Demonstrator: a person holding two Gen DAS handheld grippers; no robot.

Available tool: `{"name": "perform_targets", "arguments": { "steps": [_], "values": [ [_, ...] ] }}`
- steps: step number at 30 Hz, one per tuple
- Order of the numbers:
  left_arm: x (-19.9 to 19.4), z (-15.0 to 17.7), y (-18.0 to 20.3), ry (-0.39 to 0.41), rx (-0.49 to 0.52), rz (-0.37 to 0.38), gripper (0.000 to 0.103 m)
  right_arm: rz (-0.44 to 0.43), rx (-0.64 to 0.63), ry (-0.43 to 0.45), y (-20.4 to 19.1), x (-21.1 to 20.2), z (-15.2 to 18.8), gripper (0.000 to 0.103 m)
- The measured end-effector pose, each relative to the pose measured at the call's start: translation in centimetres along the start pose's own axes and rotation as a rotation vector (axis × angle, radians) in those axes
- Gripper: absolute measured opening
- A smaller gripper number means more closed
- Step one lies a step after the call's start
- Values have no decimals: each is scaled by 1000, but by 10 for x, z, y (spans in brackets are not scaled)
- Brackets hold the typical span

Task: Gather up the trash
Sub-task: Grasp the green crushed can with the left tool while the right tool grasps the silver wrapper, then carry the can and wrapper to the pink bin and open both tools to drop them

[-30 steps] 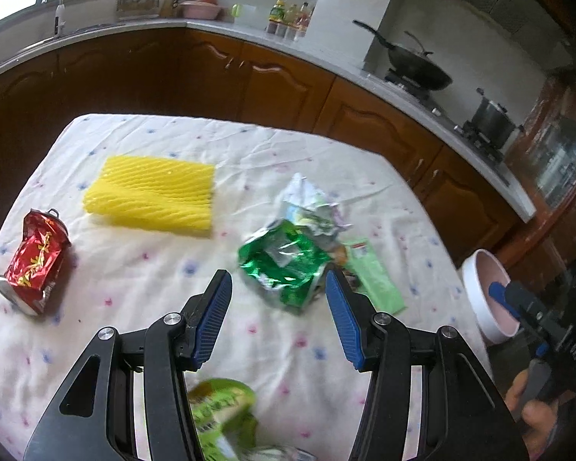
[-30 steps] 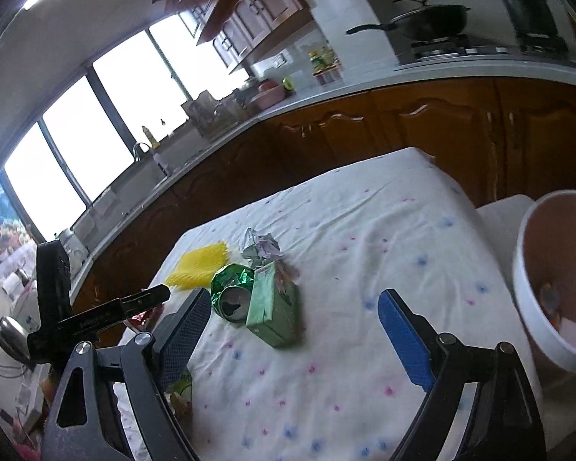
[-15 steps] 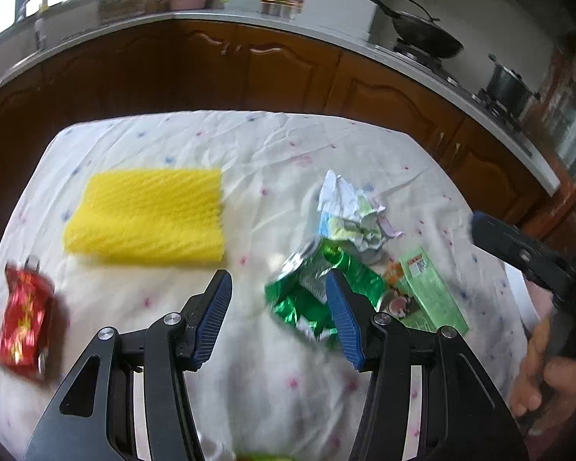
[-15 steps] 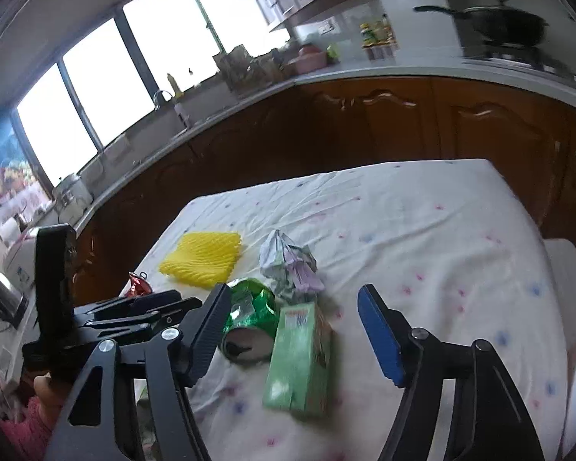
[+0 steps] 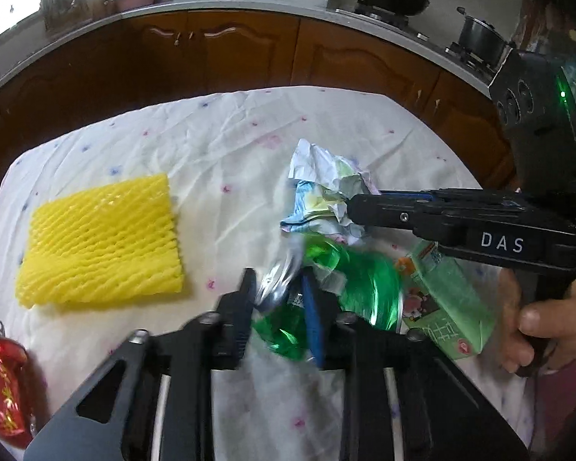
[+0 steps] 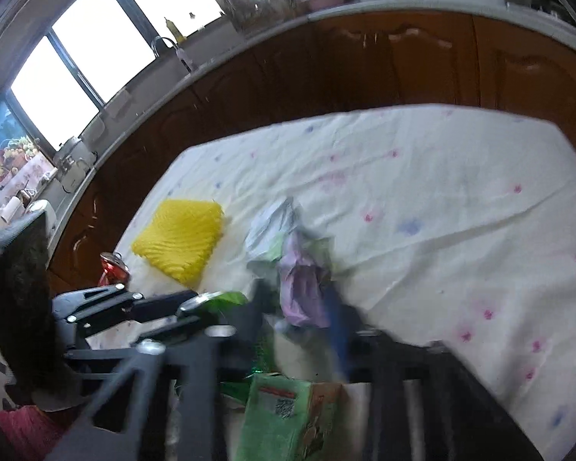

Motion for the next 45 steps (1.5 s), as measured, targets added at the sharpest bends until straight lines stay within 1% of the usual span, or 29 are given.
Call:
{"name": "perform_targets", "arguments": {
  "steps": [1, 3, 6, 10, 14, 19, 23, 28, 32, 38, 45],
  "values": [
    [-1, 1, 2, 5, 15, 2, 11, -1, 3, 12, 0, -1, 1, 20],
    [-4, 2, 4, 20, 30, -7, 11, 12, 7, 36, 0, -9, 2, 18],
    [-12, 0, 4, 51, 32, -10, 10, 36, 29, 96, 5, -29, 2, 17],
    [-28, -6, 0, 101, -6, -11, 10, 76, 79, 189, 14, -64, 0, 17],
    [-53, -11, 0, 162, -45, 3, 10, 111, 118, 268, 21, -106, 10, 17],
    [-82, -11, 10, 226, -67, 31, 10, 133, 163, 312, 25, -143, 33, 17],
    [-102, -7, 27, 264, -64, 57, 10, 149, 187, 335, 23, -164, 54, 17],
    [-116, 2, 58, 274, -36, 106, 10, 171, 190, 362, 18, -189, 70, 17],
    [-119, 13, 85, 274, -11, 131, 10, 204, 201, 385, 20, -212, 88, 17],
    [-109, 29, 120, 238, 20, 171, 10, 250, 250, 402, 29, -239, 121, 17],
    [-103, 40, 152, 214, 54, 202, 10, 300, 309, 414, 46, -264, 153, 17]
  ]
}}
Point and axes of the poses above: each gripper's, at about its wrist camera, not at the fingertips, and x roughly the way its jaws point, y to its right, z to its underside, the point moved 6 cm from there along x, roughly the way its jaws point, and after that the axes turned 14 degrees about -x, right-handed, at the moved point
